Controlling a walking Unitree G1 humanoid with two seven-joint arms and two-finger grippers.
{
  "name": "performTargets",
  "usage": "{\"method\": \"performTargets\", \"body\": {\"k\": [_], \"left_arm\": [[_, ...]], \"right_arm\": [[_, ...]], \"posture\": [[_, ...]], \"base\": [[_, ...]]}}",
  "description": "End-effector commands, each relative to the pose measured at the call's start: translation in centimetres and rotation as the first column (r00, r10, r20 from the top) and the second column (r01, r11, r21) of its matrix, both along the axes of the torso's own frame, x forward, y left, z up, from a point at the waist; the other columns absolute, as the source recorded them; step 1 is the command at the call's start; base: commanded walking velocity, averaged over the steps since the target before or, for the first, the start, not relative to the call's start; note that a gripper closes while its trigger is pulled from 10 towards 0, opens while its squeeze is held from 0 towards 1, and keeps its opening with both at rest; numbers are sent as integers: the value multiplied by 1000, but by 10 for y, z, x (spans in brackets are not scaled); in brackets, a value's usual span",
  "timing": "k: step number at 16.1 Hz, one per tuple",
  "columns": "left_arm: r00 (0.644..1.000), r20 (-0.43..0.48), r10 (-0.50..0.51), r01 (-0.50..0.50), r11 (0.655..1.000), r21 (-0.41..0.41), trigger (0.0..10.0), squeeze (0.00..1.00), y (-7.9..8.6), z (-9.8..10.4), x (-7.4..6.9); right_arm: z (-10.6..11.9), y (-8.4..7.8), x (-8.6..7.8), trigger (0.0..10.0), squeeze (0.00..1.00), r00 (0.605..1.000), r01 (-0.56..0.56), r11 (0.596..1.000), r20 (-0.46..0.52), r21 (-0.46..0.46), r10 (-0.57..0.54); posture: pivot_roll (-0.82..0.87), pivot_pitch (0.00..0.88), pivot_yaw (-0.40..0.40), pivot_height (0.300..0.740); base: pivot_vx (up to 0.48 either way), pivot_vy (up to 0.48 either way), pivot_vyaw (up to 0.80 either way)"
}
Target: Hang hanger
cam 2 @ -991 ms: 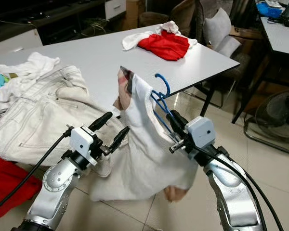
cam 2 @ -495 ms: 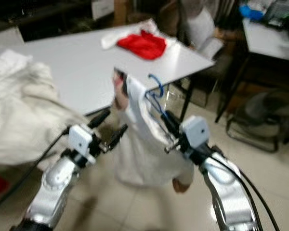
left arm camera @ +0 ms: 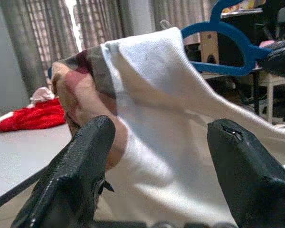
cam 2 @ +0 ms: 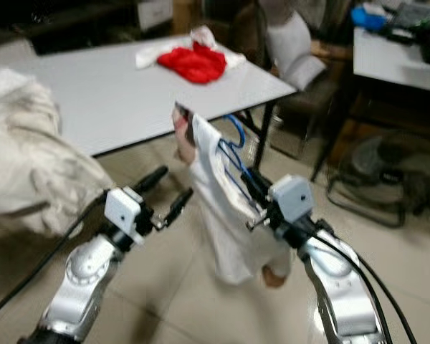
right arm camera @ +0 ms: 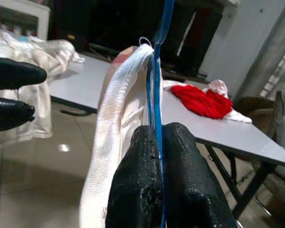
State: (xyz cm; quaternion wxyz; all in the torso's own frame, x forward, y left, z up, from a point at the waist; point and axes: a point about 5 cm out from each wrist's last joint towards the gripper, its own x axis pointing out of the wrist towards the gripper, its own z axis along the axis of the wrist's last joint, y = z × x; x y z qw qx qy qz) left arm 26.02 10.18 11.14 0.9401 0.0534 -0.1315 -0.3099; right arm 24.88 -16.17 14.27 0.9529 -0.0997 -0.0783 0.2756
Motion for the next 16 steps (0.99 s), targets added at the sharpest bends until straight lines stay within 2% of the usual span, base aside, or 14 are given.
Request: {"method": "performTargets", "body": {"k": [1, 4, 11, 13, 15, 16], "left_arm": [[1000, 8, -6, 6, 1000, 8, 10000, 0, -2, 2, 1], [1000, 8, -6, 6, 1000, 10, 10000, 0, -1, 3, 1], [1000, 7, -5, 5, 1000, 10, 10000, 0, -1, 2, 3], [1000, 7, -2, 2, 1000, 10, 10000, 0, -1, 3, 4], [1000, 7, -1, 1, 1000, 9, 10000, 0, -1, 3, 4], [1000, 6, 1, -1, 1000, 9, 10000, 0, -1, 3, 5]], "right_arm": [[8, 1, 2, 10000, 0, 999, -2, 1000, 44, 5, 2], [6, 2, 3, 10000, 0, 999, 10, 1000, 41, -4, -10], [4, -1, 8, 10000, 0, 998, 54, 998, 33, -15, -53], [3, -3, 11, 10000, 0, 997, 77, 997, 22, 4, -77], [4, -3, 12, 10000, 0, 997, 71, 997, 39, -25, -70], [6, -2, 13, 10000, 0, 996, 73, 997, 49, -35, -71]], "posture": [[-67, 0, -3, 740], [-65, 0, -1, 740], [-63, 0, -1, 740], [-62, 0, 0, 740], [-62, 0, 0, 740], [-62, 0, -1, 740]], "base": [[0, 0, 0], [0, 0, 158], [0, 0, 681], [0, 0, 0], [0, 0, 0], [0, 0, 775]]}}
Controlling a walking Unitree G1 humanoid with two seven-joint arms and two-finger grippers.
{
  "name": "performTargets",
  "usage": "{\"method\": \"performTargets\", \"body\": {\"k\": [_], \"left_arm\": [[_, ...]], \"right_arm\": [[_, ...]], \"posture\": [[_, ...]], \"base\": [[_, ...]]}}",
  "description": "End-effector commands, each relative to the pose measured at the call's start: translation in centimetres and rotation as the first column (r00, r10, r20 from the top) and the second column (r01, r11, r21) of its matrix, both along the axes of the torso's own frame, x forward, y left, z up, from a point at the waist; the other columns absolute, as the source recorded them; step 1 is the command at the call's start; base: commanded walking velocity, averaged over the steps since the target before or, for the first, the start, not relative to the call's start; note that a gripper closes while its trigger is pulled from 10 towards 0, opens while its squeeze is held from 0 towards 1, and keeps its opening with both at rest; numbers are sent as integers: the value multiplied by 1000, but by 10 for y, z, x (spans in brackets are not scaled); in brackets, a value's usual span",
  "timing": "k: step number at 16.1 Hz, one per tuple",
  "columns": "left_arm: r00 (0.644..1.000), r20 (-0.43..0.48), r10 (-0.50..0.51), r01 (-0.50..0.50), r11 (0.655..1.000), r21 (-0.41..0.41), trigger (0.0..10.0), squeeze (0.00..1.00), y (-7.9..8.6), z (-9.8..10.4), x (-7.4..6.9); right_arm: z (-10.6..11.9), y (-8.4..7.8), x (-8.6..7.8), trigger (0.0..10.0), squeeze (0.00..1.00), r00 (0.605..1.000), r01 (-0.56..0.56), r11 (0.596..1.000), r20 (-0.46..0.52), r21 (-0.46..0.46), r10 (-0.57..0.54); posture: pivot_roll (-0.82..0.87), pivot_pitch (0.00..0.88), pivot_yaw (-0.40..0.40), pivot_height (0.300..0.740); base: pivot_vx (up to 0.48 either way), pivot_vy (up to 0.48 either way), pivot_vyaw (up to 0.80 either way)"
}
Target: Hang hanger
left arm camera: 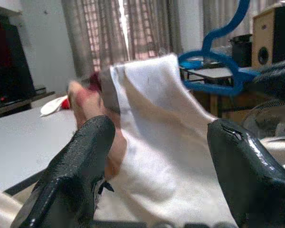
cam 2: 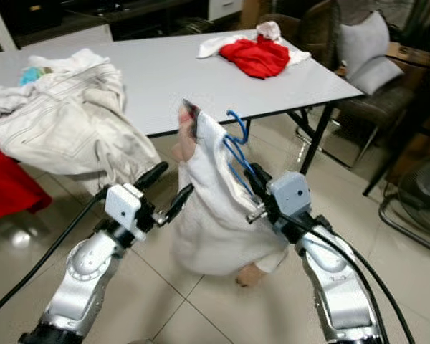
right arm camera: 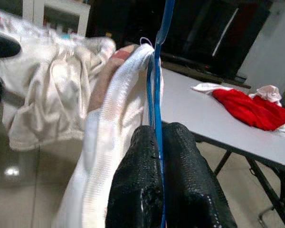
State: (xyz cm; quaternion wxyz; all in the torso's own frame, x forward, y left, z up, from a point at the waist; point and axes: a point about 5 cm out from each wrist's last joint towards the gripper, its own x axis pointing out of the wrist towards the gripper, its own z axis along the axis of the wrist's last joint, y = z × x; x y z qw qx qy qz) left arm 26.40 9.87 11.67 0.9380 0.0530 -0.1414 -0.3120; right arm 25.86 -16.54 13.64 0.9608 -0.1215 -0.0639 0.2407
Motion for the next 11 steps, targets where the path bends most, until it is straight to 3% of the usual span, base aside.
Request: {"method": "performTargets", "body": {"k": [1, 8, 11], "left_arm": [[1000, -12, 9, -8, 1000, 14, 10000, 0, 2, -3, 1], [1000, -10, 15, -15, 1000, 13, 10000, 0, 1, -3, 1], [1000, -12, 16, -16, 1000, 13, 10000, 0, 1, -3, 1]], "right_arm": [[12, 1, 4, 10000, 0, 998, -5, 1000, 59, 8, 5], [14, 2, 11, 10000, 0, 998, -1, 1000, 63, 17, -1], [13, 0, 12, 10000, 0, 999, 18, 999, 49, 40, -20]], "posture": [[-63, 0, -1, 740], [-57, 0, -4, 740], [-60, 0, -3, 740]], "base": [[0, 0, 775], [0, 0, 766], [0, 0, 188]]}}
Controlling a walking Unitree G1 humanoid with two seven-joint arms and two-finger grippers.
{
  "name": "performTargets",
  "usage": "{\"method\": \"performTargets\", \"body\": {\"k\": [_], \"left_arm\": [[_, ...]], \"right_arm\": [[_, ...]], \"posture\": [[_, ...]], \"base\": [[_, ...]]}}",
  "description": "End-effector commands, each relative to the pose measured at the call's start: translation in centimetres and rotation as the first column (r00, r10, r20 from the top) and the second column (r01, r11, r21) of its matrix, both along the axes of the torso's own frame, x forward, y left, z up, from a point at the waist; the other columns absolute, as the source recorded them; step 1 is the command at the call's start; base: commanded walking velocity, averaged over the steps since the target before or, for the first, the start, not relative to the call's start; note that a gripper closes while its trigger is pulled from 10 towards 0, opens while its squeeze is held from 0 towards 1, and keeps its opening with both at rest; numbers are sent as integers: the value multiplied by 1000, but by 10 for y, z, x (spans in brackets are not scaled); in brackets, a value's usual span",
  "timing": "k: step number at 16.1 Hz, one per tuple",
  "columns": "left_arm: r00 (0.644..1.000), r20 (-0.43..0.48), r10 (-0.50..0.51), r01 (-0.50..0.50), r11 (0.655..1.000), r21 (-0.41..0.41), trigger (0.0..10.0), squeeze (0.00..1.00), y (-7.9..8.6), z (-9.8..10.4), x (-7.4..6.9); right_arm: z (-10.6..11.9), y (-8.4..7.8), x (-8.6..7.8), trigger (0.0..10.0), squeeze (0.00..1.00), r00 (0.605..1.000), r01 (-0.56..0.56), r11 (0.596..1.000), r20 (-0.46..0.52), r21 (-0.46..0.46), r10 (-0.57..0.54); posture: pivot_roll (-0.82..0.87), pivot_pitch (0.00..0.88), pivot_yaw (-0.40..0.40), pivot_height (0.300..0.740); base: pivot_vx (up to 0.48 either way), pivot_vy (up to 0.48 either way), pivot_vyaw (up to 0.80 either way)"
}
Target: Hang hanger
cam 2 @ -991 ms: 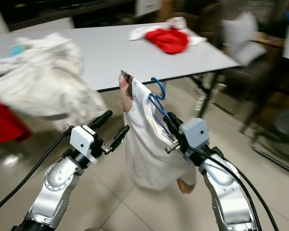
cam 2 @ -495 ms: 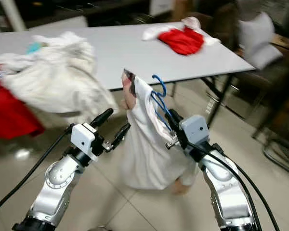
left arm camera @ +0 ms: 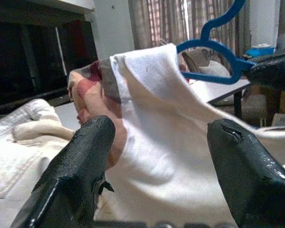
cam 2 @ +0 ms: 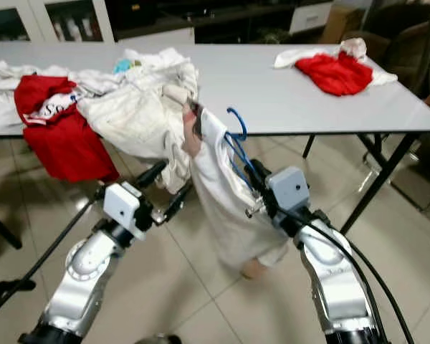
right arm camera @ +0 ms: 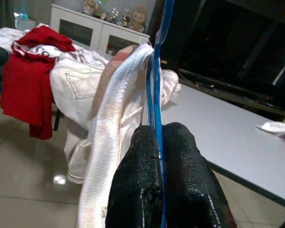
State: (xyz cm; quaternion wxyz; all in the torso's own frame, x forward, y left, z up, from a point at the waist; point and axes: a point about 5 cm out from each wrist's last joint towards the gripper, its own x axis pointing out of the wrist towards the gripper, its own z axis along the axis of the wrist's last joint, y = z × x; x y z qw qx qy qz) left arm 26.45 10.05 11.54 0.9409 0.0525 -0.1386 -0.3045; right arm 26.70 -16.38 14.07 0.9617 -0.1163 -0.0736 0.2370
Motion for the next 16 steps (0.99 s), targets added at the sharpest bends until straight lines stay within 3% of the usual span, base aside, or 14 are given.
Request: {"method": "performTargets", "body": {"k": [1, 9, 16], "left_arm": [[1000, -14, -3, 3, 1000, 10, 10000, 0, -1, -2, 1], [999, -30, 11, -11, 1000, 21, 10000, 0, 1, -2, 7], [1000, -28, 12, -11, 1000, 13, 10000, 0, 0, -3, 4]], "right_arm": [[10, -3, 3, 10000, 0, 999, 12, 1000, 37, 28, -13], [9, 1, 6, 10000, 0, 999, 8, 999, 36, 36, -9], [10, 3, 7, 10000, 0, 999, -3, 999, 38, 39, 2]], "posture": [[-70, 0, 5, 740], [-57, 0, 2, 740], [-52, 0, -1, 740]], "base": [[0, 0, 0], [0, 0, 0], [369, 0, 0]]}}
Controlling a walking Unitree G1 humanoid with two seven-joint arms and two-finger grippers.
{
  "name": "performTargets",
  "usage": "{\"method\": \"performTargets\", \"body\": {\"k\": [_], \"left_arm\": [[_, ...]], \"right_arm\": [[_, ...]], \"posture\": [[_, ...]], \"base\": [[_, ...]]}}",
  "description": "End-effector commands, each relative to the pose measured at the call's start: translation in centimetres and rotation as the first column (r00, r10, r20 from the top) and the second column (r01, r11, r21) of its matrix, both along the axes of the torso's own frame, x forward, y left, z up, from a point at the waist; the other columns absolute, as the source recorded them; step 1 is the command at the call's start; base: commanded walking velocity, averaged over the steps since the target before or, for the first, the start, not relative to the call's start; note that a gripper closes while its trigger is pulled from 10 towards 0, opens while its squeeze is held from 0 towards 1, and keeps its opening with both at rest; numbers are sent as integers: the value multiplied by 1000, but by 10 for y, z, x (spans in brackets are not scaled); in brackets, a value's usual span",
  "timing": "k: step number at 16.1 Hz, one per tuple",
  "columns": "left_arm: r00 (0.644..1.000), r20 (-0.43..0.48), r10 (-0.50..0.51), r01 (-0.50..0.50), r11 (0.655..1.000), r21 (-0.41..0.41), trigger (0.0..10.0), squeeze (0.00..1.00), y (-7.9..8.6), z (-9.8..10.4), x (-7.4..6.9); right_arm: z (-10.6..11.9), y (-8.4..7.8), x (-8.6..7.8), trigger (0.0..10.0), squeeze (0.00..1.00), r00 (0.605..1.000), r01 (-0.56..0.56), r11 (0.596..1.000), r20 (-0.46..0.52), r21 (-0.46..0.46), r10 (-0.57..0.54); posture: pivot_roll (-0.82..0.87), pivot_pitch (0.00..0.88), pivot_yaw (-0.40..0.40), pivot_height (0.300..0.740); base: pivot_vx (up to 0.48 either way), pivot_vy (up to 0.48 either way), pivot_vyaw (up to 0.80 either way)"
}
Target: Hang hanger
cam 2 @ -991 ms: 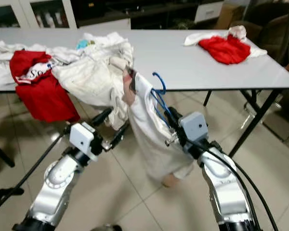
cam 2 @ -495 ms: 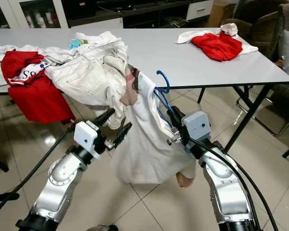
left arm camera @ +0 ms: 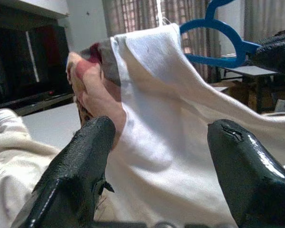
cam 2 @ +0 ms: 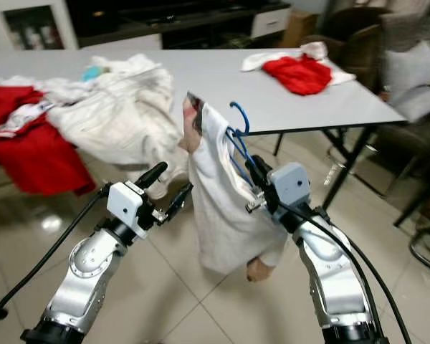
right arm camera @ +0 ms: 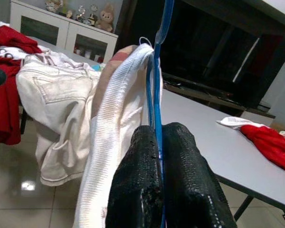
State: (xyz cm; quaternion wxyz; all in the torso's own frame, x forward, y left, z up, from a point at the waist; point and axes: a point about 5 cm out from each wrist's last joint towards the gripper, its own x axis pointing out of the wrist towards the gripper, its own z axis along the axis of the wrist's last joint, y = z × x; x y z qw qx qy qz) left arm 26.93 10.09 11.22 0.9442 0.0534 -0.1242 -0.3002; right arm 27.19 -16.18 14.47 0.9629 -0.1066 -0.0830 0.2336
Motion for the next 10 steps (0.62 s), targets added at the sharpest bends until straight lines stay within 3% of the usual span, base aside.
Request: {"method": "performTargets", "body": {"k": [1, 10], "left_arm": [[1000, -1, -1, 1, 1000, 4, 10000, 0, -1, 0, -1], [1000, 0, -5, 5, 1000, 7, 10000, 0, -2, 1, 0]], "right_arm": [[6, 0, 2, 10000, 0, 1000, -4, 1000, 24, 15, 4], [6, -1, 2, 10000, 0, 1000, 7, 1000, 26, 14, -7]], "posture": [[-53, 0, -1, 740], [-61, 0, 7, 740]], "base": [[480, 0, 0], [480, 0, 0]]}}
